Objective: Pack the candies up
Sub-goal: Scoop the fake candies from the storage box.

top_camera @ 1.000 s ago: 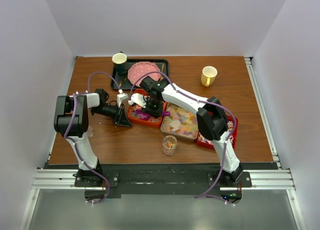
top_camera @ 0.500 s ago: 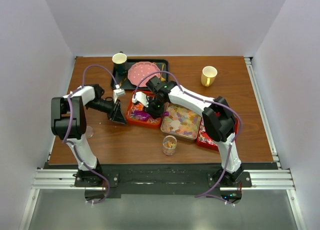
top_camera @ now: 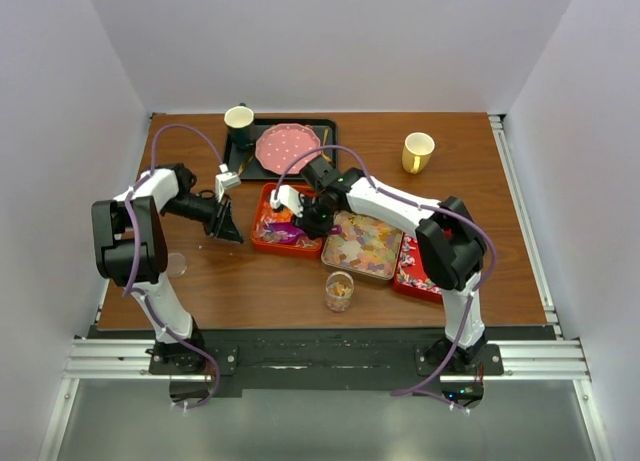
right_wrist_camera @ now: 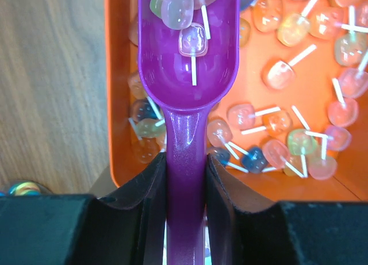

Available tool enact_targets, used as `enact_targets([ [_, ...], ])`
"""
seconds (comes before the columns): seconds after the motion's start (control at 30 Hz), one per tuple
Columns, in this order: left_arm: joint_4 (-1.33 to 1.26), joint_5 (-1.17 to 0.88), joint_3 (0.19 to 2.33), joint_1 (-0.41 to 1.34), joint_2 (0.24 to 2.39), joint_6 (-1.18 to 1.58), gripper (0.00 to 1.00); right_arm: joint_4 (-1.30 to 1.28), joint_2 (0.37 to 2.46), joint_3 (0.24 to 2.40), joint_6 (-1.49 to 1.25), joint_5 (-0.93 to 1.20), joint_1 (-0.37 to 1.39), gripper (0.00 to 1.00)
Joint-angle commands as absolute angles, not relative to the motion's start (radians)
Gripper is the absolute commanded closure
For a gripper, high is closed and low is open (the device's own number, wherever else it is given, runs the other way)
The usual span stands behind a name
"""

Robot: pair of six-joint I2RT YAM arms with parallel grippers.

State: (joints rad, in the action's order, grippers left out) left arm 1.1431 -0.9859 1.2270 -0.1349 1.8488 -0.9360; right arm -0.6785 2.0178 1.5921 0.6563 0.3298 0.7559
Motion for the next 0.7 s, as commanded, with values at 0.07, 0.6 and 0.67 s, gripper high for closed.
enact_targets([
  [0.07,1.16,-0.976,1.255,-0.149,1.818,-0.962,0.77,-0.618,1.919,1.571,0.611,0.328,0.738,1.0],
  [0.6,1.12,-0.927,1.232,-0.164,1.828,-0.927,0.77,-0.265,1.792,1.26,0.446,0.534,0.678,1.0],
  [0.67,1.134,-0.917,1.239,-0.167,1.833,-0.925,0.78,-0.242,1.761,1.24,0.442,0.554,0.672,1.0],
])
